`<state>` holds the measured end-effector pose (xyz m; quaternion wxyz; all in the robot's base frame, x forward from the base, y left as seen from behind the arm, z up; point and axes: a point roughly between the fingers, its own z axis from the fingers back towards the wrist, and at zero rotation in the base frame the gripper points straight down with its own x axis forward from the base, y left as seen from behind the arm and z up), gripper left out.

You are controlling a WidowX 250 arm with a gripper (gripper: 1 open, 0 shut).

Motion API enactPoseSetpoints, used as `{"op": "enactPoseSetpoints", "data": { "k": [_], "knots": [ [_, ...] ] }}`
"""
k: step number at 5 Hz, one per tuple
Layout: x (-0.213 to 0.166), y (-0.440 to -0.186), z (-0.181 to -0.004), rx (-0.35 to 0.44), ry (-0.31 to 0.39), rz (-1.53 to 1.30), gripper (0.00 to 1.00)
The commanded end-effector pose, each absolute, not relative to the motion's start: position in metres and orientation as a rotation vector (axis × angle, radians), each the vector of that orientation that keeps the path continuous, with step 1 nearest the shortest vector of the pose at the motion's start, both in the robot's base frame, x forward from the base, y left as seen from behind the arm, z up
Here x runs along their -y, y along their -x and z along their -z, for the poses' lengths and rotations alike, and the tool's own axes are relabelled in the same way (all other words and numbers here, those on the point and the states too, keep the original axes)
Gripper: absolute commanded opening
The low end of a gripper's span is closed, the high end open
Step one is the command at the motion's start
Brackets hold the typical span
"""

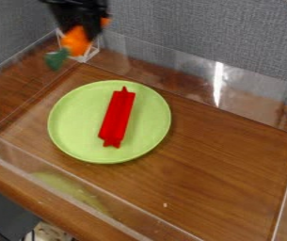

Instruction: Put the carrot on the right side

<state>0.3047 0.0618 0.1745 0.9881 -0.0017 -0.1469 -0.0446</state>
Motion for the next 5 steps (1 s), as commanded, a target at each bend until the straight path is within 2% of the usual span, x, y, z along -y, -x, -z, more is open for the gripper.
{"op": "enactPoseSetpoints", "data": {
  "k": [1, 2, 3, 4, 5],
  "knots": [
    [-0.016, -0.306, -0.185, 0.344, 0.019, 0.112, 0.00],
    [0.034, -0.293, -0.163, 0.314, 0.048, 0.158, 0.00],
    [0.073, -0.292, -0.142, 0.283, 0.059, 0.148, 0.00],
    [0.101, -0.291, -0.121, 0.254, 0.055, 0.151, 0.00],
    [0.105, -0.301, -0.089, 0.227, 0.057, 0.239, 0.00]
  ]
}}
